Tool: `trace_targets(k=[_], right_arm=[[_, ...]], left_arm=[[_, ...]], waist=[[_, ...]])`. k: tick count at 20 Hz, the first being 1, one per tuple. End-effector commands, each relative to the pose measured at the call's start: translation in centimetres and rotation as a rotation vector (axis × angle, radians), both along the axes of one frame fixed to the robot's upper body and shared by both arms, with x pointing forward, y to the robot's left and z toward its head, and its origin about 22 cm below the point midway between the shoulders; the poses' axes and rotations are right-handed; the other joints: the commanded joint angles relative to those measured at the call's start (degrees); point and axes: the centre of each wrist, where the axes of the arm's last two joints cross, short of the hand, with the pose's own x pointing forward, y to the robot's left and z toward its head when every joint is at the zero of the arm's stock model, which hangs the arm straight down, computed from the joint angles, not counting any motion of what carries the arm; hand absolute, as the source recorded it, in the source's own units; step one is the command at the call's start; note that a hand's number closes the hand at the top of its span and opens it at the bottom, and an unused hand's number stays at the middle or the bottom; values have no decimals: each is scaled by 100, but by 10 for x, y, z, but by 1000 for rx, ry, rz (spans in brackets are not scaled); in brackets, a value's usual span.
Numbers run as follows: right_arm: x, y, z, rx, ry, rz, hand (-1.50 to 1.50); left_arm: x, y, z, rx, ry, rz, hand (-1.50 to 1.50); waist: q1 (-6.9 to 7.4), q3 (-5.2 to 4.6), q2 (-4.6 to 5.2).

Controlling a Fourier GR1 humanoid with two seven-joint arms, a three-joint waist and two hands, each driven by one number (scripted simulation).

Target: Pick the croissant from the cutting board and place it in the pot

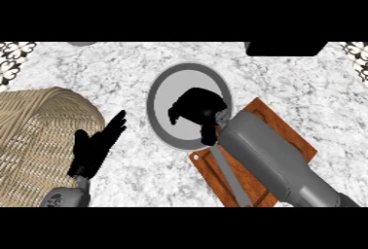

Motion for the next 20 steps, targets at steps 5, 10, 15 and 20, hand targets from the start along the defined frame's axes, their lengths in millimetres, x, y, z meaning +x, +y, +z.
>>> trace_targets(k=[5,10,15,20], right_arm=[[1,3,12,623,258,-57,-150],[15,-21,28,893,312,-261,-150],[47,-79,46,1077,305,-368,-150],[70,-123,57,1184,357,-382,-150]], left_arm=[[3,8,-8,-8,-4,-5,0],[11,1,5,-4,-9,4,0],[-3,-4,4,-1,-7,-18,0],[-3,-13,10,-15,-6,-1,0]], waist=[[14,11,47],[4,12,19],[18,13,25],[61,12,34]])
